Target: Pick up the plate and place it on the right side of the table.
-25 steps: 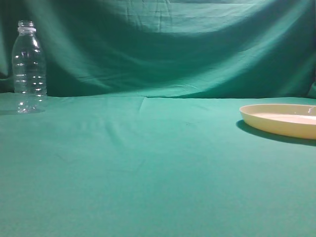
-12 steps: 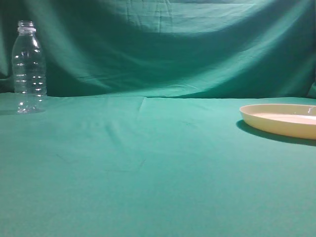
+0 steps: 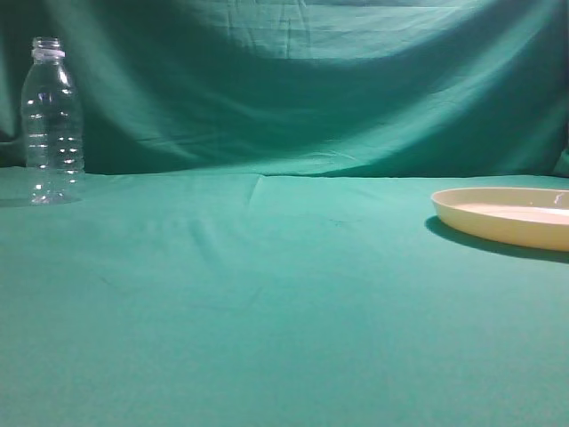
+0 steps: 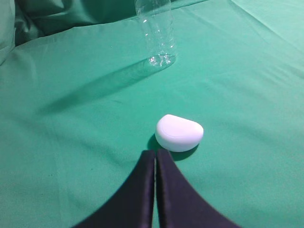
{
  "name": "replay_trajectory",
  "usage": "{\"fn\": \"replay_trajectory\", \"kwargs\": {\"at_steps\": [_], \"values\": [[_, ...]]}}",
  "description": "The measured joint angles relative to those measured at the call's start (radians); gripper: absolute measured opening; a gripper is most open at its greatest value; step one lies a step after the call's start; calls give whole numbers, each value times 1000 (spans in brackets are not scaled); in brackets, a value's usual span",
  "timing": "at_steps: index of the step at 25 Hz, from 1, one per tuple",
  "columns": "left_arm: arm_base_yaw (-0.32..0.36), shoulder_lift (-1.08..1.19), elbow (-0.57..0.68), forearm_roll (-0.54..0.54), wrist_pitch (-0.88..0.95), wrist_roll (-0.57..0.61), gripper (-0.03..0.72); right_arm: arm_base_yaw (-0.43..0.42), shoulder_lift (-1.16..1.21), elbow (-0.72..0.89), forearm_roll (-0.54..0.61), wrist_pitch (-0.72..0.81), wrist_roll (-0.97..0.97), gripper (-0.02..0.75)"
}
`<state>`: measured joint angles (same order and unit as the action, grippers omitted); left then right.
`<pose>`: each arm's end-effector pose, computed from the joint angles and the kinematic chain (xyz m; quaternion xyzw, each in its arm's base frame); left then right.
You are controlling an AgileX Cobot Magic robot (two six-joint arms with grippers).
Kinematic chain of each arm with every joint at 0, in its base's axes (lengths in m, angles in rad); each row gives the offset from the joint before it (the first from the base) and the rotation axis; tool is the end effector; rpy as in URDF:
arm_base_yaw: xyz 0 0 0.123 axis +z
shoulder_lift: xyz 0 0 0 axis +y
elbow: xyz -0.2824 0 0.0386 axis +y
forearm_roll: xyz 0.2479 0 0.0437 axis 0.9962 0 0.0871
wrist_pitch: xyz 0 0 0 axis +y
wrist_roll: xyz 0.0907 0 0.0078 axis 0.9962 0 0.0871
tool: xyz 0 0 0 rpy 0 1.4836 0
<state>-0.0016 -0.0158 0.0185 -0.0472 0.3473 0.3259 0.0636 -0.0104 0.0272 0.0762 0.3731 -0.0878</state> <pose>0.0529 -0.0016 0.1764 0.1168 0.7849 0.0786 0.6034 0.0524 0.0059 0.1710 -0.0406 0.8043 0.0250 0.5923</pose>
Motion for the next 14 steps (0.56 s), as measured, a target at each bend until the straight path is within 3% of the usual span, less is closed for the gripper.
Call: {"fn": "replay_trajectory", "kwargs": {"at_steps": [14], "values": [[0, 0, 0, 0, 0, 0, 0, 0, 0, 0, 0, 3, 10, 0]]}}
